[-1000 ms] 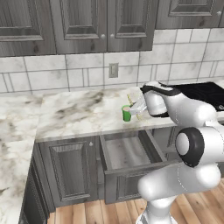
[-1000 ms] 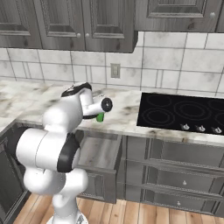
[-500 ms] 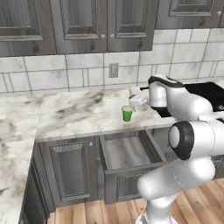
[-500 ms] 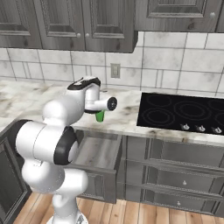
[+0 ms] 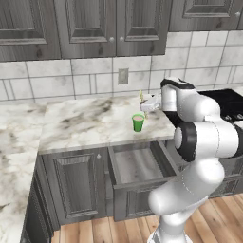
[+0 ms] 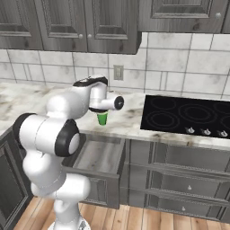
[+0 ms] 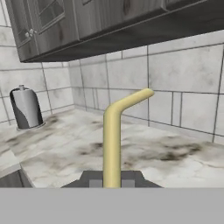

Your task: Pick up the straw from the left drawer and put it inside the smoothie cup.

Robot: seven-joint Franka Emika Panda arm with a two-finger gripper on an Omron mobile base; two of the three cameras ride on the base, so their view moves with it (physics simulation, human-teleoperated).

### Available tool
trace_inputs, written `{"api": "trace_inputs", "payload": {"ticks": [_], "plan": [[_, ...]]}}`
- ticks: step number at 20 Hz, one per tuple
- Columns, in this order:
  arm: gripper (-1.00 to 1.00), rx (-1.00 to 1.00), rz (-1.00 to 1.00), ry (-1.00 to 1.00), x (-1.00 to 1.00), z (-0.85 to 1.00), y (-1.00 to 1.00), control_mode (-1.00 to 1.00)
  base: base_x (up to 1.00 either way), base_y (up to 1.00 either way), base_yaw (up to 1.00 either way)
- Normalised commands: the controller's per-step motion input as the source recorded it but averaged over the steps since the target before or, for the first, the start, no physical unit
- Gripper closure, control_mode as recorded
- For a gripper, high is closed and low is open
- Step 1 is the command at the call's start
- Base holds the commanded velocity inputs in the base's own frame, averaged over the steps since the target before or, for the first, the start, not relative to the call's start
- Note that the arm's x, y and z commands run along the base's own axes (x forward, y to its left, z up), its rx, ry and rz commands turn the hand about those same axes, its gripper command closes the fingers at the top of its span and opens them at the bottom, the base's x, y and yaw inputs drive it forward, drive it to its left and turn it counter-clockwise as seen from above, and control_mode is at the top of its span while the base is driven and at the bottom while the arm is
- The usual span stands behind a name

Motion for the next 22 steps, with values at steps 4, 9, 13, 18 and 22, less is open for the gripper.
{"api": "trace_inputs", "payload": {"ticks": [4,9,13,18,22], "plan": [[1.00,0.00,0.00,-0.07,0.19,0.00,0.00,-1.00,0.00,0.00,0.00],[1.00,0.01,0.01,-0.14,0.11,-0.12,0.00,-1.00,0.00,0.00,0.00],[1.00,0.06,0.00,-0.12,0.21,-0.19,0.00,-1.00,0.00,0.00,0.00],[1.00,0.06,0.01,-0.04,0.27,-0.16,0.00,-1.00,0.00,0.00,0.00],[1.00,0.05,0.00,0.00,0.25,-0.08,-0.01,-1.00,0.00,0.00,0.00]]}}
